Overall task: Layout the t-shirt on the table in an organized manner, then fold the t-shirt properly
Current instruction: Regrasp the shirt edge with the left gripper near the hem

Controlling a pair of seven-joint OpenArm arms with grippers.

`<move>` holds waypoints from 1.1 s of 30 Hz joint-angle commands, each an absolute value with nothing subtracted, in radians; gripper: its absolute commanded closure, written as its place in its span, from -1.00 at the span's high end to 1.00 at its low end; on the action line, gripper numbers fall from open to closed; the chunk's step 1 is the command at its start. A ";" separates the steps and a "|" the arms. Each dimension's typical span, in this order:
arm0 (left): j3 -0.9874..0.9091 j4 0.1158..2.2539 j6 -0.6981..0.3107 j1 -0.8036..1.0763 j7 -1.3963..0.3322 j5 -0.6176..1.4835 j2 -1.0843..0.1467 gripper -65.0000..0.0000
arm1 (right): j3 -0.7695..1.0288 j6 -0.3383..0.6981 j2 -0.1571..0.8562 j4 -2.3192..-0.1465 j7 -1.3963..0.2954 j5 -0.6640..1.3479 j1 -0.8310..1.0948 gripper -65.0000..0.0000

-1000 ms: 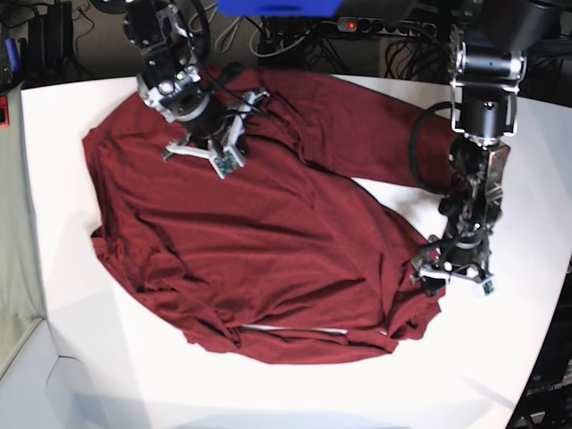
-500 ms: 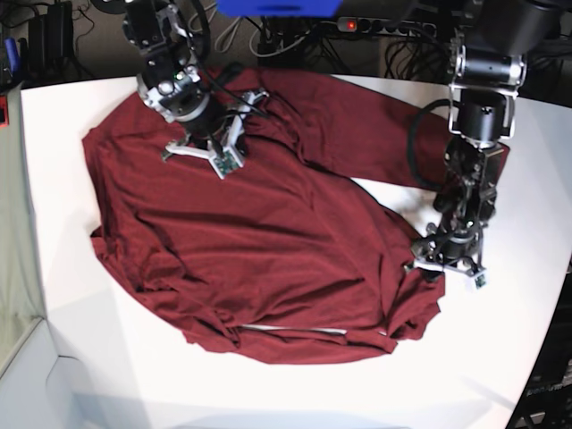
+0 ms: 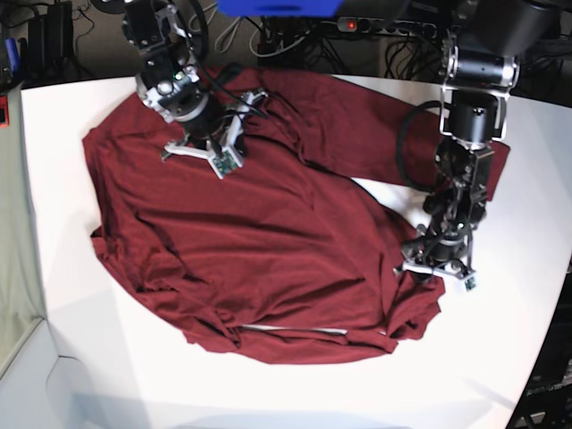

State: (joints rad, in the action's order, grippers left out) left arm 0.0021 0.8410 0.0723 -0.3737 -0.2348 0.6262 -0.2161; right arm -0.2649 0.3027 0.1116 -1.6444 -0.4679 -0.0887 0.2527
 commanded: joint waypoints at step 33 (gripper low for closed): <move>-0.001 0.990 0.067 -0.328 -0.217 0.628 -0.223 -0.24 | -0.263 0.306 0.113 -1.662 -0.444 -0.081 0.243 -1.00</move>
